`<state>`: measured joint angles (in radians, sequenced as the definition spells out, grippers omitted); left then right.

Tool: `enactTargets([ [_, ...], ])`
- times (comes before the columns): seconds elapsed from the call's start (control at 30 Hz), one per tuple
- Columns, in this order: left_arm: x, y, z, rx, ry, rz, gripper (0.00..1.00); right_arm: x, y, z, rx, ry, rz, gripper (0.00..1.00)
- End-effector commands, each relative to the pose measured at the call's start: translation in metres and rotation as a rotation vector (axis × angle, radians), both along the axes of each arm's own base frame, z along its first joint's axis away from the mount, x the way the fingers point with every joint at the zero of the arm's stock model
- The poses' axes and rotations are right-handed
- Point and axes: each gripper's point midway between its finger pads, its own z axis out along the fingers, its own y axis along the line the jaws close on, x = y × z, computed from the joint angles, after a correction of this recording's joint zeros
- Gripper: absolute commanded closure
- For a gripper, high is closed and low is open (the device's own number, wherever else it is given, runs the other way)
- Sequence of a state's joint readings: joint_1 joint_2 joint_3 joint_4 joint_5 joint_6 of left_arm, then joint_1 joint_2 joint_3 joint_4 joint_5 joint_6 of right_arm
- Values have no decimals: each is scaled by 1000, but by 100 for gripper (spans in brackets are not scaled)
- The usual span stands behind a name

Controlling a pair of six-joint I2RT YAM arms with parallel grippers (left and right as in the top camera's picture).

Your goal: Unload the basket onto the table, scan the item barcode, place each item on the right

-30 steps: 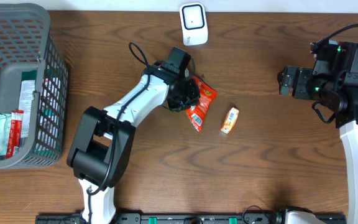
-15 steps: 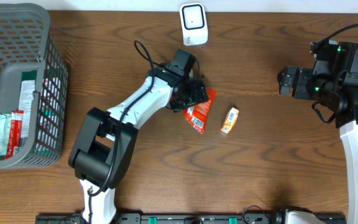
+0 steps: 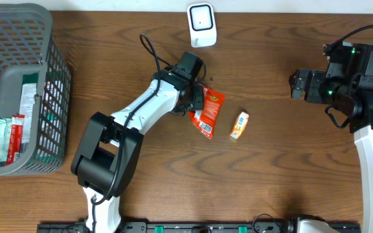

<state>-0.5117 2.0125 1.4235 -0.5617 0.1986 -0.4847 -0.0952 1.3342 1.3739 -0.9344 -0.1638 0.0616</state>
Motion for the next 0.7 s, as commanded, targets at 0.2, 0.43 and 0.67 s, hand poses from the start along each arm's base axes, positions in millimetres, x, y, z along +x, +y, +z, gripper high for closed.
enactTargets([
  [0.2, -24, -15, -13, 71, 16, -78, 76, 1, -1, 9, 7, -21, -12, 1],
  [0.43, -41, -29, -14, 76, 43, -59, 76, 1, -1, 9, 7, -20, -13, 1],
  [0.67, -41, -30, -14, 45, 83, 86, 76, 1, -1, 9, 7, -21, -12, 1],
])
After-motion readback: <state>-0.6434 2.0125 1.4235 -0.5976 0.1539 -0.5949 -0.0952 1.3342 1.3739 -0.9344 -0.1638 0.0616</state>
